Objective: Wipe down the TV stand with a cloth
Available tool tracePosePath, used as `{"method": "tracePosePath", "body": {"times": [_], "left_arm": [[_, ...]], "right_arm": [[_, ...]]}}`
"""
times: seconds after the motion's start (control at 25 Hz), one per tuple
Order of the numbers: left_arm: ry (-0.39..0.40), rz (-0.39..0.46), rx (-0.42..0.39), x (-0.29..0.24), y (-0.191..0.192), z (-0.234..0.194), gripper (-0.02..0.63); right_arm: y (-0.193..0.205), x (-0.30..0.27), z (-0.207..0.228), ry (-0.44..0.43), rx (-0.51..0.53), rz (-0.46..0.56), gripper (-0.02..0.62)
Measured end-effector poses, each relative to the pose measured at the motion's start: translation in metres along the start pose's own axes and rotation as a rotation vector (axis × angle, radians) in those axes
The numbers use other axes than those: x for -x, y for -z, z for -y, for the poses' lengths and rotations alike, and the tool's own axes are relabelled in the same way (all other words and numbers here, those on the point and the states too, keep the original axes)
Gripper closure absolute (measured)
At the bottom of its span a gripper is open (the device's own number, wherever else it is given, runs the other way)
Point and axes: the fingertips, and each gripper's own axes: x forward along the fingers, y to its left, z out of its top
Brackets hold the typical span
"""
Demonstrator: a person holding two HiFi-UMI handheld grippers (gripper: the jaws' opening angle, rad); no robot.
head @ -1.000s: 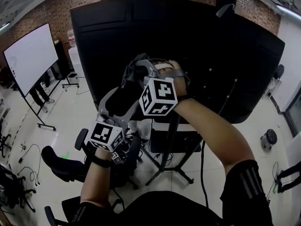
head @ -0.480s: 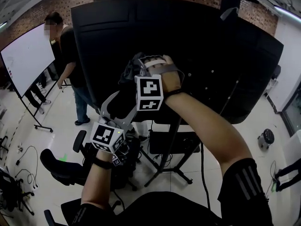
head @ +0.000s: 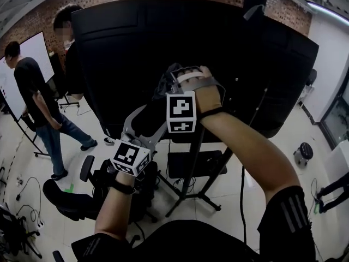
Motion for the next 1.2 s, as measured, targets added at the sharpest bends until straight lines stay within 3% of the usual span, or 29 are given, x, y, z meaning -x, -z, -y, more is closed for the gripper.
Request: {"method": "tracePosePath", "body": {"times": [0.32,0.44,0.72,0.96,1.2], "left_arm": [[0.048,0.002,0.013,-0.012,0.003,0.015,0.288],[0.053,0.004,0.011,-0.012,0.002,0.016,0.288],[0.003,-0.010,0.005,0.003,0.006,-0.002,0.288],[-0.076,-0.034,0.016,0.032,0.014,-0.026,0.288],[-0.105,-0.064,0.025,0.046,0.026,-0.031,0.288]], "right_arm": [[0.036,0.010,-0.007,-0.007,0.033,-0.088,0.561],[0.035,0.017,-0.006,0.007,0.008,-0.053,0.561],[-0.029,0.036,-0.008,-0.052,-0.203,0.170,0.560],[-0.075,0.008,-0.020,-0.070,-0.190,0.244,0.560],[-0.096,-0.020,-0.037,-0.104,-0.144,0.226,0.560]]}}
